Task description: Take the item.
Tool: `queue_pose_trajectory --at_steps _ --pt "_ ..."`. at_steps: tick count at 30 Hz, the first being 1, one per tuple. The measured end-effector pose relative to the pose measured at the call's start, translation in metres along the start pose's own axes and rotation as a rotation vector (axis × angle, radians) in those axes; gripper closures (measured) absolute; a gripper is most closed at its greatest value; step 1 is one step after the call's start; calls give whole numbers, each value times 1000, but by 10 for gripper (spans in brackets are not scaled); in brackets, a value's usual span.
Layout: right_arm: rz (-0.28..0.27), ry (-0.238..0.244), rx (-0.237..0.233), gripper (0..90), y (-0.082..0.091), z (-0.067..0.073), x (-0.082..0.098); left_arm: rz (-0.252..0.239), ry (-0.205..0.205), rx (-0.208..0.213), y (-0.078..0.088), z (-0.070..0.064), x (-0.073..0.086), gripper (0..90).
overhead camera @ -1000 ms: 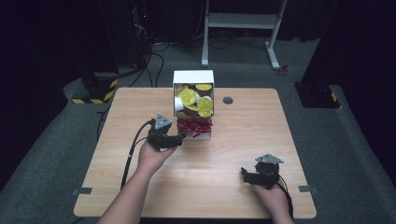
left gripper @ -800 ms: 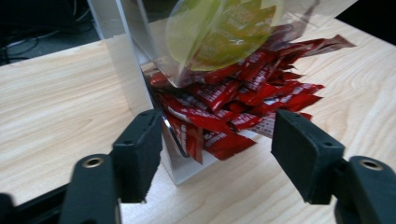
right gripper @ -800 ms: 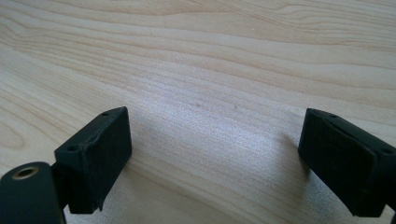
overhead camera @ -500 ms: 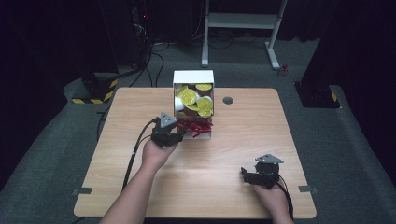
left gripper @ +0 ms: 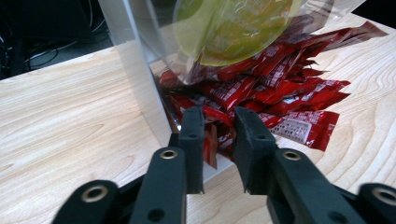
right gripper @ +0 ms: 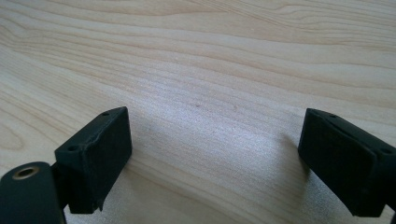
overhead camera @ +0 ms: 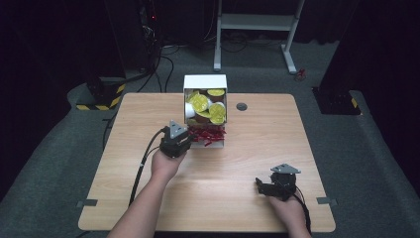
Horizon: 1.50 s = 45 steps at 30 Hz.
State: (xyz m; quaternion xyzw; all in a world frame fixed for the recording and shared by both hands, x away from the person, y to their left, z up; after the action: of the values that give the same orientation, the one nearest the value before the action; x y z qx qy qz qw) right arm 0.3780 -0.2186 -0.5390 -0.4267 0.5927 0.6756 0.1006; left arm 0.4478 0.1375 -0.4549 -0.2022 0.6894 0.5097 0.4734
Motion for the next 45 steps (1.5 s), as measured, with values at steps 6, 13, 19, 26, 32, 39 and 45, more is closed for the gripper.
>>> queue_pose_trajectory --at_steps 6,13,19,26,32,39,45 --pt "1 -2 0 95 0 0 0 -17 8 2 4 1 3 799" --pt "1 -2 1 95 0 0 0 -26 -5 12 10 -2 3 857" --pt "1 -3 3 95 0 0 0 -39 -9 19 21 -5 7 860" --pt "1 -5 2 96 0 1 0 -50 -28 19 24 -6 8 679" --pt "1 -5 2 96 0 1 0 -40 -45 -40 13 -12 3 412" --pt "1 -5 2 96 0 1 0 -18 -35 -42 -3 -10 -2 456" --pt "1 -5 2 95 0 1 0 -23 -51 -48 -5 -7 -1 600"
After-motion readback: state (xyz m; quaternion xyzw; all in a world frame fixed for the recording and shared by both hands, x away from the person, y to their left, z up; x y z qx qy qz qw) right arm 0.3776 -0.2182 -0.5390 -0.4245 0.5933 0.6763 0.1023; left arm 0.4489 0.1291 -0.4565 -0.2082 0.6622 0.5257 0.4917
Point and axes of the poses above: each handheld gripper's, and its own axes: y roughly backward along the jaws, x roughly out of its underside, z roughly to its left, the point moved 2 cm from there along -y, roughly forward along the jaws, and after that the axes turned 5 degrees about y, right-handed, at the moved point
